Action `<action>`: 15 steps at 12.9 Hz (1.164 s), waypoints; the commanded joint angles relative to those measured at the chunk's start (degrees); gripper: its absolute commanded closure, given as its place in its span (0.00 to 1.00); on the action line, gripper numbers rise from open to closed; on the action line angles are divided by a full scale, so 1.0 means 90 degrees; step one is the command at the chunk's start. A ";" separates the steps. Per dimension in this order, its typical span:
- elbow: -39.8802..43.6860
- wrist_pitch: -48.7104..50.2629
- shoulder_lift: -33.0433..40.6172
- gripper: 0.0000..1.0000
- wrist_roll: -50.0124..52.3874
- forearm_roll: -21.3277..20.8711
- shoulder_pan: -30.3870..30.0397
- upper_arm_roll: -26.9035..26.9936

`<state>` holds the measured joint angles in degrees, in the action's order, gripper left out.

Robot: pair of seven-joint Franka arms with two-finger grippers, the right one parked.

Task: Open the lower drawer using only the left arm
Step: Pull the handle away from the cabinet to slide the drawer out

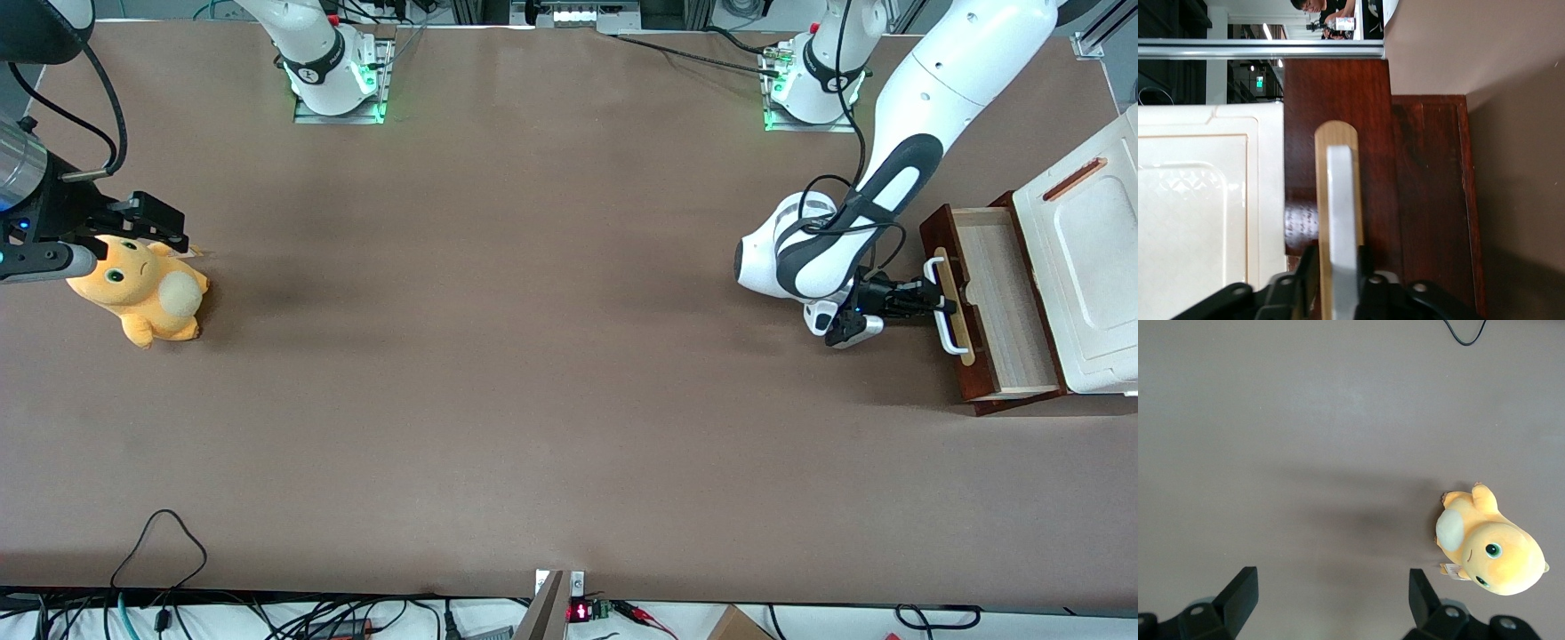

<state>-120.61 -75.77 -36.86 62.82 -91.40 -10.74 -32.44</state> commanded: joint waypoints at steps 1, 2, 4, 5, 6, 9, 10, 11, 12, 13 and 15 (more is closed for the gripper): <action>0.0140 0.0010 0.0150 0.00 -0.0446 0.0037 0.0022 -0.0038; 0.0207 -0.0018 0.0199 0.00 -0.0505 0.0251 0.0022 -0.0048; 0.0431 -0.0348 0.0432 0.00 -0.0545 0.0777 0.0022 -0.0048; 0.0520 -0.0631 0.0579 0.00 -0.0613 0.1099 0.0022 -0.0048; 0.0666 -0.0847 0.0735 0.00 -0.0894 0.1499 0.0022 -0.0048; 0.1017 -0.1170 0.1262 0.00 -0.1529 0.2670 0.0031 -0.0038; 0.1270 -0.1229 0.1457 0.00 -0.1860 0.3216 0.0051 -0.0038; 0.1563 -0.1230 0.1623 0.00 -0.2395 0.3715 0.0070 -0.0038; 0.1798 -0.1230 0.1818 0.00 -0.2874 0.4203 0.0061 -0.0028; 0.2042 -0.1239 0.2081 0.00 -0.3295 0.4962 0.0061 0.0078; 0.2501 -0.1307 0.2599 0.00 -0.4027 0.6398 0.0119 0.0633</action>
<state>-101.08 -86.36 -17.93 34.00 -43.35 -10.07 -30.95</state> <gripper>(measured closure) 0.000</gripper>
